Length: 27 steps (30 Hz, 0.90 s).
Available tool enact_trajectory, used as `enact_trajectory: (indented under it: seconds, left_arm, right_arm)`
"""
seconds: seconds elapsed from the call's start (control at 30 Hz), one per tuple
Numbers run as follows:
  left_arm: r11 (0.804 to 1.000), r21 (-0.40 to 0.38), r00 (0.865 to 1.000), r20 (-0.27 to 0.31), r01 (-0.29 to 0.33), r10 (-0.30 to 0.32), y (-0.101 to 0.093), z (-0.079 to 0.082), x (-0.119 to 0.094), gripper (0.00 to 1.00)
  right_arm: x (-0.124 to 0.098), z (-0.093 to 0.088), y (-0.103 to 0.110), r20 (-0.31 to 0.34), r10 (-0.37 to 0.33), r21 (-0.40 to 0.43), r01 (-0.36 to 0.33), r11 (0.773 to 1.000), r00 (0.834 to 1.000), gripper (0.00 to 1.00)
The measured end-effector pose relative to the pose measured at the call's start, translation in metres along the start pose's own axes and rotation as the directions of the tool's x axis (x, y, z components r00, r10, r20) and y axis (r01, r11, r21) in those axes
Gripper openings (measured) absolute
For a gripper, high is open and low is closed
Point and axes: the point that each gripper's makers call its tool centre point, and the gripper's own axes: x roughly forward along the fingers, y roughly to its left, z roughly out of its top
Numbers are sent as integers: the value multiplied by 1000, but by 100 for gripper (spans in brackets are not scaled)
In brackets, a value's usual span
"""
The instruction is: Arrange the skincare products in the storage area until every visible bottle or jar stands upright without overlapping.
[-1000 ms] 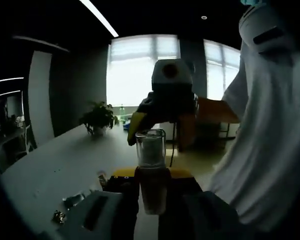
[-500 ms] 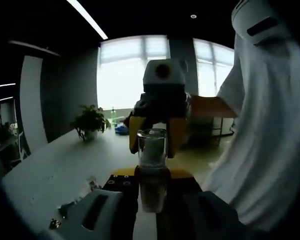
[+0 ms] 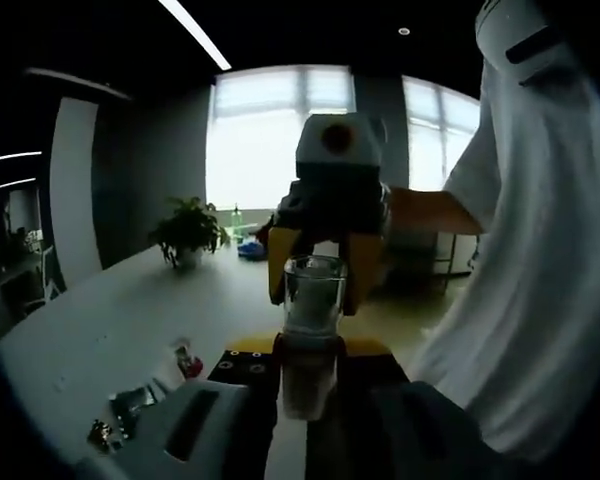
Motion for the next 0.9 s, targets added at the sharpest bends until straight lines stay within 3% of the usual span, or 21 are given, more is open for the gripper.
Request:
enact_trajectory:
  seconds: [0.53,0.77,0.9]
  left_arm:
    - [993,-61,993,-66,-105,101,19,-35,18,39]
    - [978,-100,980,-105,-182,172,30,-52,20,54]
    - [963,-118,966,-123,-244,229,39,-60,15,60]
  right_arm:
    - [-7,-41,-21,-24,27,47,-26,999,999,17]
    - [-11,-67,-36,-28,27,85,-25,996,999,17]
    - [-12,-84,-49,-31,16,112,-12,994,999,17]
